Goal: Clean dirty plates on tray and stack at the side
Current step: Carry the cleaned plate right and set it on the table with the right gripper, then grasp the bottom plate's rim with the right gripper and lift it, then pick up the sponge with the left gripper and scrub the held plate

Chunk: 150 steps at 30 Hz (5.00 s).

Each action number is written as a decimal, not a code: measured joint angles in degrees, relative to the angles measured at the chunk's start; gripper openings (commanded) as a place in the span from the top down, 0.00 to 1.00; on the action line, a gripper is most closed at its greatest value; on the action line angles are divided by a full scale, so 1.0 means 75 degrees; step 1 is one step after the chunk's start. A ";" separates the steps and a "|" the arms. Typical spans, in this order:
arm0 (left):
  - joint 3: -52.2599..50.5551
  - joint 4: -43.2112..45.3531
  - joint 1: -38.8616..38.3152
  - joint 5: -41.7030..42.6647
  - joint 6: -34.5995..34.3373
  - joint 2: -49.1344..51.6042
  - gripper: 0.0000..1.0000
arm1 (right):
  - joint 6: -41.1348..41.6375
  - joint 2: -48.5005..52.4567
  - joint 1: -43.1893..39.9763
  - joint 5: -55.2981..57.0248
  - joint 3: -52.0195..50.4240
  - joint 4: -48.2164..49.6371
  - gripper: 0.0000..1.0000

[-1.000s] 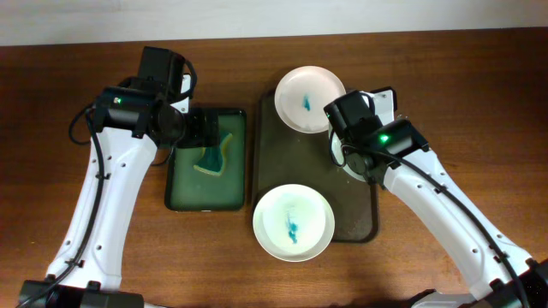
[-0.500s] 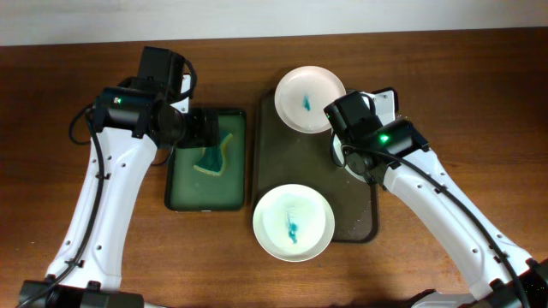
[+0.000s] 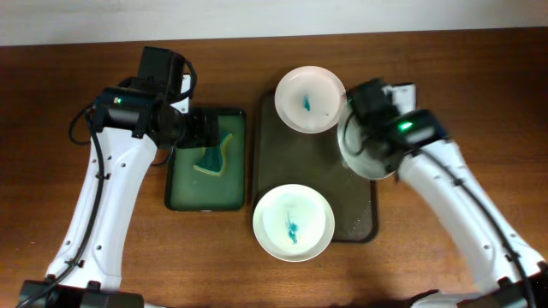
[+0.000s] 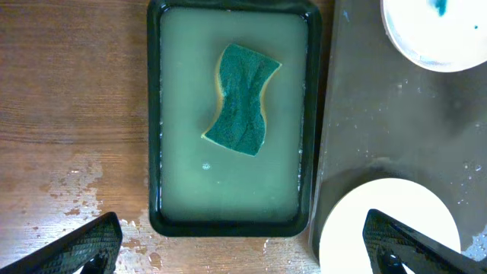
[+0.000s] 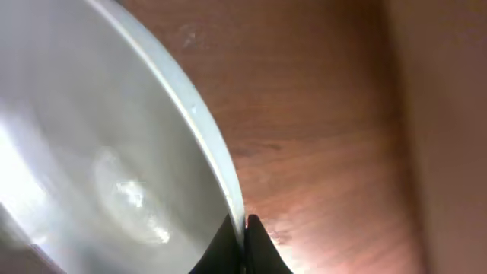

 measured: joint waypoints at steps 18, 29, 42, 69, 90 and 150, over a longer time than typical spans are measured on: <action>0.0000 -0.0015 0.0000 -0.0026 0.0000 0.0000 0.01 | -0.0772 0.2495 -0.7018 -0.6843 0.0405 -0.0009 0.60; 0.0006 0.0000 0.0000 -0.0044 0.0000 0.0000 0.01 | -0.1915 -0.0312 -0.0099 -0.7195 -0.2145 0.0023 0.48; 0.0009 -0.0012 0.0000 -0.0052 0.0000 0.0000 0.01 | -0.1297 0.0772 -0.0274 -0.6875 -0.3905 0.2923 0.96; -0.0924 0.2107 -0.0216 0.0087 0.0624 0.3518 0.71 | -0.0912 0.0764 -0.1291 -0.6647 -0.1023 0.0694 0.55; 0.3392 -0.2055 -0.0271 0.0041 0.1032 0.4459 1.00 | -0.1163 0.1670 -0.1300 -0.5697 -0.2235 0.2197 0.70; 0.0498 0.2801 -0.3701 0.3617 -0.0364 0.5071 1.00 | -0.0836 0.2600 -0.1451 -0.6321 -0.2145 0.2594 0.96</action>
